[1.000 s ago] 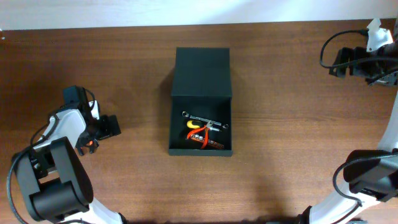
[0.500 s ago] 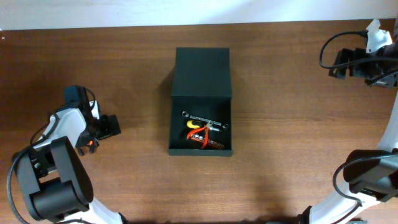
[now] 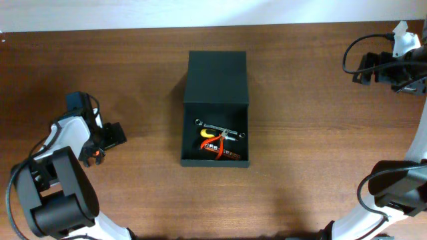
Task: Pack container
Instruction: 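Lower the left gripper onto the orange-black pliers handles and grasp them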
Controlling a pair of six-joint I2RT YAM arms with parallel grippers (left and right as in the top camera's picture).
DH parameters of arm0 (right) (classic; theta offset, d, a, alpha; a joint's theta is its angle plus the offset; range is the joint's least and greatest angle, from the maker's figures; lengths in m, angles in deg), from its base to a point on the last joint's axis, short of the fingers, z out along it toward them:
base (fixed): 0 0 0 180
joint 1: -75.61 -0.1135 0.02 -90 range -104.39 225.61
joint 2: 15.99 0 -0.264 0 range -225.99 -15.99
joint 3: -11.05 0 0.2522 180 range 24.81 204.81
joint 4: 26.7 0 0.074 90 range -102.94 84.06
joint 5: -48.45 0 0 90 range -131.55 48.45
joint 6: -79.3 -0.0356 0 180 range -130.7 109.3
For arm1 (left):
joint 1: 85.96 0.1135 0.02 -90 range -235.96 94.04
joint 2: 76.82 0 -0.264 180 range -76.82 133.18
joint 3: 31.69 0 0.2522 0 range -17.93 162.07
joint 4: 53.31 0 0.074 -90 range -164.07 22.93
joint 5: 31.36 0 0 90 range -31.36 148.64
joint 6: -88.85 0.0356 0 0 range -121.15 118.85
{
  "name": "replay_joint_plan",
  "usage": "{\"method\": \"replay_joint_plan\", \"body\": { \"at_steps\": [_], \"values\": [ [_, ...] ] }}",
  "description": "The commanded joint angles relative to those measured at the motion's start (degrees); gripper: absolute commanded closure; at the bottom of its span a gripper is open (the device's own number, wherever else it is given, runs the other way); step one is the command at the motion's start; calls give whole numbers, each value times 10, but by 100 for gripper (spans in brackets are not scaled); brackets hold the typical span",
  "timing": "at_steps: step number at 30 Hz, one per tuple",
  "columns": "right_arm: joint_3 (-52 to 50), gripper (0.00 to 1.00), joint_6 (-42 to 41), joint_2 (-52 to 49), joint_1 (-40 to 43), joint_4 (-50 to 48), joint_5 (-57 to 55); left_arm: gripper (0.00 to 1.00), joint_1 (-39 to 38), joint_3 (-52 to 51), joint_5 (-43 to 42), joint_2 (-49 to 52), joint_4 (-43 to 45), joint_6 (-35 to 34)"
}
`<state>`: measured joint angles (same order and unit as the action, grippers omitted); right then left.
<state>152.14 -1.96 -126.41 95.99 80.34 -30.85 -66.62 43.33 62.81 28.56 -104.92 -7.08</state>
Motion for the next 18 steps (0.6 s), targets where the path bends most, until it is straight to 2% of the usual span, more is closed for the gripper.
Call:
{"method": "replay_joint_plan", "body": {
  "at_steps": [1,11,18],
  "values": [
    [-3,1,-7,18,-1,2,11,1,23,-20,73,35,-3,-9],
    [-3,1,-7,18,-1,2,11,0,29,-20,73,35,-3,-9],
    [-3,1,-7,18,-1,2,11,10,28,-20,73,35,-3,-9]
  ]
}}
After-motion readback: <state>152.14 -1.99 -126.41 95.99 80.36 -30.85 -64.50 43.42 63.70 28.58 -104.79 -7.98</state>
